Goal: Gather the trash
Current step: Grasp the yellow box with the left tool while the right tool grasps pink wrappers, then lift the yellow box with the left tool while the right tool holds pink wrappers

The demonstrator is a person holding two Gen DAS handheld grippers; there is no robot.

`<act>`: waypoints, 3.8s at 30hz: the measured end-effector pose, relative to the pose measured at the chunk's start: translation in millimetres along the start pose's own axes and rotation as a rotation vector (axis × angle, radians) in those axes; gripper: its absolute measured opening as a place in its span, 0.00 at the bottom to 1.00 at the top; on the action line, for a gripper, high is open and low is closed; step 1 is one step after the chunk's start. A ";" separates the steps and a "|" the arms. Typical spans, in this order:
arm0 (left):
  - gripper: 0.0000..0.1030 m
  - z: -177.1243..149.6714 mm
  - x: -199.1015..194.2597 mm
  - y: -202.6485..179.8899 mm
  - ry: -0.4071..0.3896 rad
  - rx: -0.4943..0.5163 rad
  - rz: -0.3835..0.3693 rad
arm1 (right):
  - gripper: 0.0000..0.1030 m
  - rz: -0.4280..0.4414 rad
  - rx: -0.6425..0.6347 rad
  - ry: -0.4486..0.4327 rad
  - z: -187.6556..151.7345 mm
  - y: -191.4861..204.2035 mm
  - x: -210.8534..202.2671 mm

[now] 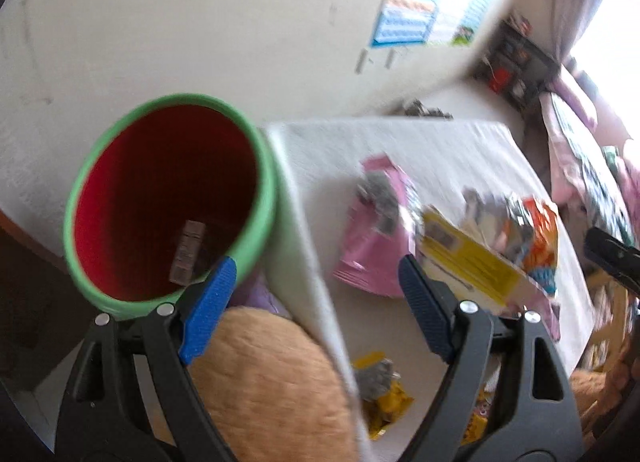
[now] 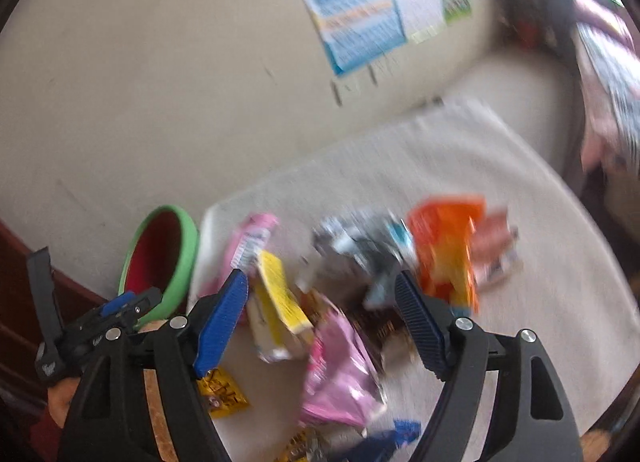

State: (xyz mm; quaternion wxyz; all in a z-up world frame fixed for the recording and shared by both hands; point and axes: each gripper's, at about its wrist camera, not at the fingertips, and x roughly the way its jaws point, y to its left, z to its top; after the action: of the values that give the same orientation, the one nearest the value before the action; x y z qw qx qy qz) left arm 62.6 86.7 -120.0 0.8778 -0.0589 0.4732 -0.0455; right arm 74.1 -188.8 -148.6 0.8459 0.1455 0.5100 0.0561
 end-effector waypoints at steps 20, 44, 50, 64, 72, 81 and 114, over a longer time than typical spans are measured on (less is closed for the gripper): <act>0.78 3.5 23.6 -84.8 0.122 -0.013 -0.148 | 0.49 0.111 0.238 0.225 -33.8 -44.4 35.9; 0.59 -28.8 89.9 -109.5 0.289 0.055 -0.117 | 0.31 0.118 0.226 0.036 -8.6 -47.0 -4.8; 0.42 -27.5 70.2 -107.0 0.242 0.082 -0.142 | 0.32 0.118 0.234 0.036 -9.4 -48.3 -3.9; 0.42 -26.9 2.3 -87.9 0.089 0.139 -0.155 | 0.67 0.121 0.263 0.109 -13.7 -52.1 3.7; 0.42 -21.3 -1.7 -76.3 0.076 0.088 -0.143 | 0.68 0.030 0.243 0.145 -19.2 -58.0 15.9; 0.43 -27.6 -0.6 -78.4 0.089 0.094 -0.155 | 0.68 -0.128 0.069 0.244 -35.9 -40.7 55.3; 0.43 -30.8 4.0 -78.8 0.112 0.101 -0.158 | 0.37 0.062 0.152 0.065 -13.2 -39.7 9.1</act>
State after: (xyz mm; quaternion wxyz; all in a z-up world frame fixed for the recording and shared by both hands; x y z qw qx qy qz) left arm 37.1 6.4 -128.5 0.8454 -0.0491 0.5126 -0.1418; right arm 64.7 -221.8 -174.1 0.8133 0.2231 0.5352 0.0480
